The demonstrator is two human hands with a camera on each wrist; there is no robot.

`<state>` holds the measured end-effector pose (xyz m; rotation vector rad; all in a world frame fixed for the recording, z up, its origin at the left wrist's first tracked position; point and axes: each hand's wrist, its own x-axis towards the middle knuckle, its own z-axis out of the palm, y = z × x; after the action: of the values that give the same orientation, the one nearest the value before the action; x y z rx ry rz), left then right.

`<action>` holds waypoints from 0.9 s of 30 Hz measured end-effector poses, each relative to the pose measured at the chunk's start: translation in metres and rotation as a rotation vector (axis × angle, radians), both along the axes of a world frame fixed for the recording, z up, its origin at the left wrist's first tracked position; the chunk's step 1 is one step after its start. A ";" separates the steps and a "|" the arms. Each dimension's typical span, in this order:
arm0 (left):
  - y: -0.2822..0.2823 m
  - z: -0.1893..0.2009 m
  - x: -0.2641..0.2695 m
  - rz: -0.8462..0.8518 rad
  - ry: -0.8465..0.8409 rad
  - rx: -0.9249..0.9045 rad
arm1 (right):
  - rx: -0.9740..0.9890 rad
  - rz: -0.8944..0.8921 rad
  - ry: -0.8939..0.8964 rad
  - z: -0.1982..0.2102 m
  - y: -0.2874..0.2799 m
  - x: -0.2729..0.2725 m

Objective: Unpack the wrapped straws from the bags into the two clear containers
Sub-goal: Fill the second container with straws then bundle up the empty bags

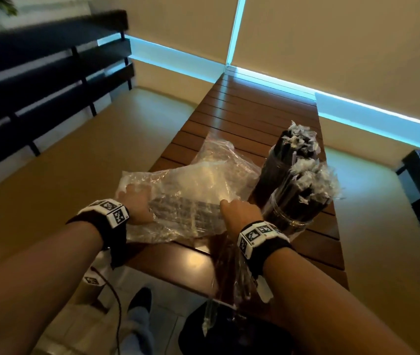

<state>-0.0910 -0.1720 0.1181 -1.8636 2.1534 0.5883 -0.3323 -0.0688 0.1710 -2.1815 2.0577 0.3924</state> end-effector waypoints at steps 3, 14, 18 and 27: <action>0.000 0.002 0.004 -0.015 0.062 0.027 | 0.008 0.107 -0.060 0.004 -0.019 0.004; 0.005 -0.014 0.009 -0.098 0.064 0.016 | 0.167 0.142 -0.214 -0.015 -0.056 0.040; 0.005 -0.017 0.011 -0.118 0.071 0.008 | 0.277 0.119 -0.075 -0.017 -0.062 0.056; 0.006 -0.021 0.017 -0.120 0.111 -0.002 | 0.444 0.030 0.031 -0.012 -0.076 0.064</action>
<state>-0.0744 -0.1664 0.0969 -1.7249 2.3174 0.6795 -0.2688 -0.1453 0.1587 -1.9463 1.7409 0.8031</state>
